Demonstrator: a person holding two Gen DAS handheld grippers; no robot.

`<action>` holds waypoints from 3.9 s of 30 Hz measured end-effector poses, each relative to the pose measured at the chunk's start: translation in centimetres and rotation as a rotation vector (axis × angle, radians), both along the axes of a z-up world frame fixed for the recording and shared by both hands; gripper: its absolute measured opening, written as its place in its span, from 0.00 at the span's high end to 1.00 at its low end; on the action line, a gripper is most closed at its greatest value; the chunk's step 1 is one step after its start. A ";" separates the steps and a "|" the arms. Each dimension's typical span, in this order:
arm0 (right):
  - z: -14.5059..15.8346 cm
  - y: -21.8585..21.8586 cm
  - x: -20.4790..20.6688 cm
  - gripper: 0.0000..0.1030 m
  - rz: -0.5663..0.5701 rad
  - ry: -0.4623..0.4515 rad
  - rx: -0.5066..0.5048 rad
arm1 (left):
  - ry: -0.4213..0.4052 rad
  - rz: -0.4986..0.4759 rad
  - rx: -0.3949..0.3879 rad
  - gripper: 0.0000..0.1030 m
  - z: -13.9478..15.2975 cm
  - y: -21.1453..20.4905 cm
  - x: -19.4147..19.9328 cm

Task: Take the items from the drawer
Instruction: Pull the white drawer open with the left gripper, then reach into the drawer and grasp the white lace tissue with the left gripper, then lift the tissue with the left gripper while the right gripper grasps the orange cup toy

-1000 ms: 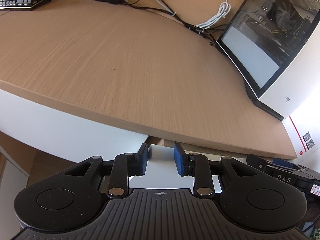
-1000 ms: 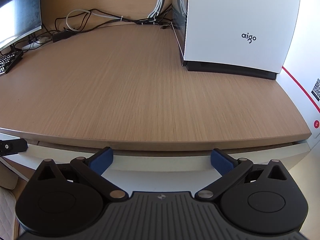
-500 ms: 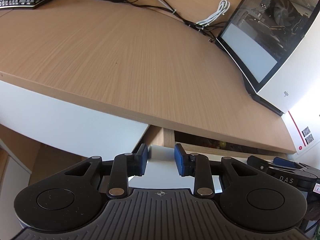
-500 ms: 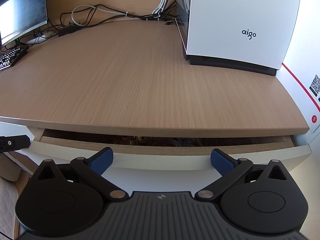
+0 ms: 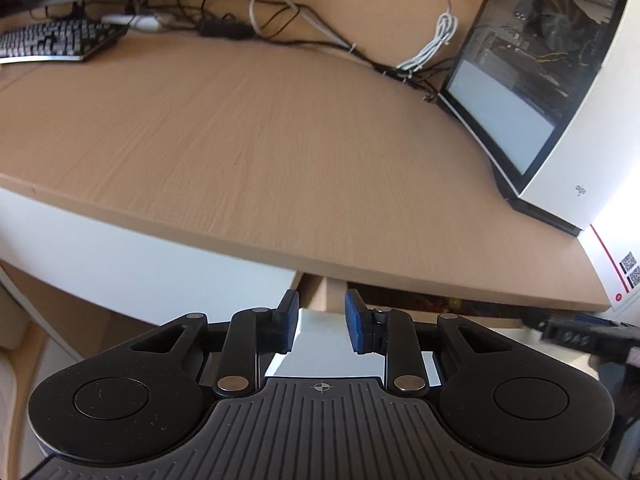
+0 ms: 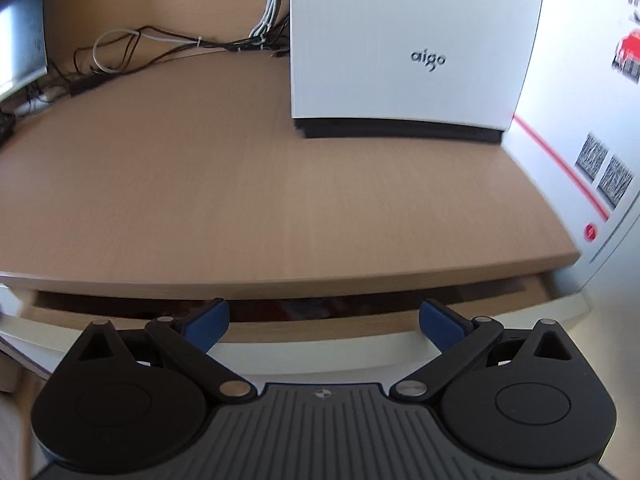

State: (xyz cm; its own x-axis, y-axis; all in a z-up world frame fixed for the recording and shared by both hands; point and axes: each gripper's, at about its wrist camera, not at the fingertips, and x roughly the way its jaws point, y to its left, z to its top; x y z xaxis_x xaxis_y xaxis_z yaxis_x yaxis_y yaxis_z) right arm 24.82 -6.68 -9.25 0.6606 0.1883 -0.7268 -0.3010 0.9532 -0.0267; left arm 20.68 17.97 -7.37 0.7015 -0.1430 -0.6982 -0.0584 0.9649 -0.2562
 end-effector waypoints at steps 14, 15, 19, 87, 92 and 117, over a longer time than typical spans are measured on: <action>-0.1 -1.5 -1.5 0.01 0.051 0.033 -0.003 | 0.037 -0.246 0.080 0.73 0.3 -8.3 0.0; -0.1 -1.6 -2.0 0.01 0.050 0.031 -0.002 | 0.050 -0.260 0.092 0.73 0.0 -9.0 -0.1; -0.1 -2.5 -3.9 0.01 0.053 0.014 0.006 | 0.084 -0.295 0.132 0.73 -1.3 -10.3 -0.7; 0.5 -7.0 -4.3 0.12 0.144 0.193 -0.028 | 0.344 -0.472 -0.015 0.89 -2.7 -10.2 -0.7; -0.1 -6.4 -6.2 0.14 0.199 0.265 -0.019 | 0.343 -0.419 -0.004 0.89 -2.0 -8.6 -2.5; 3.8 -4.6 -2.6 0.20 0.274 0.050 -0.082 | 0.433 -0.476 0.005 0.90 -3.3 -7.7 -4.8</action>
State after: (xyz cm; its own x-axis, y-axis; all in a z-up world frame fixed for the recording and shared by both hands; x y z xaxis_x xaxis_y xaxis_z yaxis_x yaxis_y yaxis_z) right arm 22.19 -11.33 -5.41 0.5562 0.2940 -0.7773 -0.5496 0.8317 -0.0788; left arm 15.90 10.29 -10.68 0.2163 -0.3650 -0.9055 0.2792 0.9119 -0.3009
